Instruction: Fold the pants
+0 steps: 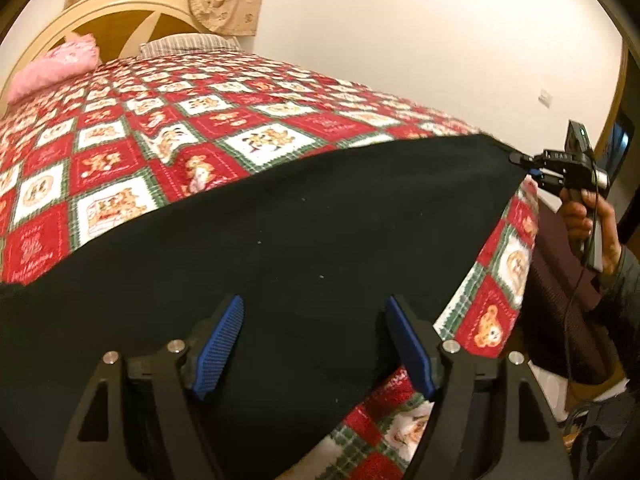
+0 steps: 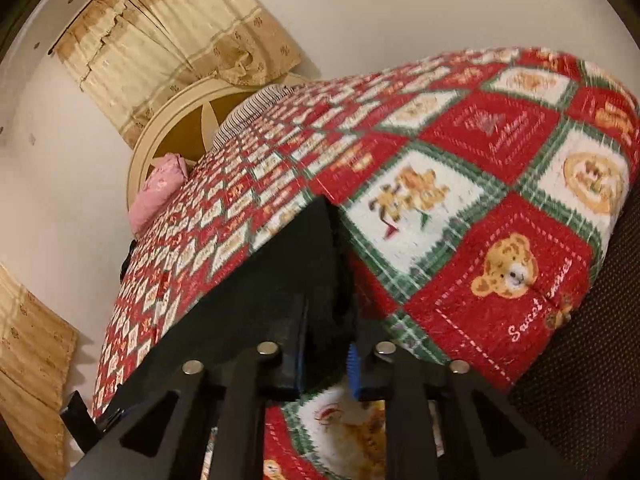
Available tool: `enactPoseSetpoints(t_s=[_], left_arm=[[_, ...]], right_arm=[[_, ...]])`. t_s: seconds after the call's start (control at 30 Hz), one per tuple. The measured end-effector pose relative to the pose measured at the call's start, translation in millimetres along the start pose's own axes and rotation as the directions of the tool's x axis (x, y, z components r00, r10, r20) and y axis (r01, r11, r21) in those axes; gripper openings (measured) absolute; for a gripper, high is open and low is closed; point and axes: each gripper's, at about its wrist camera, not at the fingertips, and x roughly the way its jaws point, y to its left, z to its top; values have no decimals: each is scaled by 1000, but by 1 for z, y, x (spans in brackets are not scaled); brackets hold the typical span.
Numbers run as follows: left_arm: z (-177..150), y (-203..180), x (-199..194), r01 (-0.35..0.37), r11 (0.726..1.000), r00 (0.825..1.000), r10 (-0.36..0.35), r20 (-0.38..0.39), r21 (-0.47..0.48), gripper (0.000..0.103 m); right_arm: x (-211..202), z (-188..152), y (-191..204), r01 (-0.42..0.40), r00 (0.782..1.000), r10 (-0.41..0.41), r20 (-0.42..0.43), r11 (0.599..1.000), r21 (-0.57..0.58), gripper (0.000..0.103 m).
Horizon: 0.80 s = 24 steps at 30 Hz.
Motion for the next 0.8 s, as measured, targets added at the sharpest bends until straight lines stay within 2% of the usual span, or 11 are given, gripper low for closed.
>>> enactPoseSetpoints(t_s=[0.17, 0.33, 0.53, 0.7, 0.8], left_arm=[[-8, 12, -19, -5, 999, 1000, 7, 28, -52, 76], [-16, 28, -39, -30, 994, 998, 36, 55, -107, 76], [-23, 40, -55, -20, 989, 995, 33, 92, -143, 76], [-29, 49, -60, 3, 985, 995, 15, 101, -174, 76], [-31, 53, -60, 12, 982, 995, 8, 104, -188, 76]], right_arm=[[-21, 4, 52, -8, 998, 16, 67, 992, -128, 13], [-32, 0, 119, -61, 993, 87, 81, 956, -286, 12], [-23, -23, 197, -124, 988, 153, 30, 887, -446, 12], [-1, -60, 246, -187, 981, 186, -57, 821, -539, 12], [22, -91, 270, -212, 977, 177, -117, 780, -588, 12]])
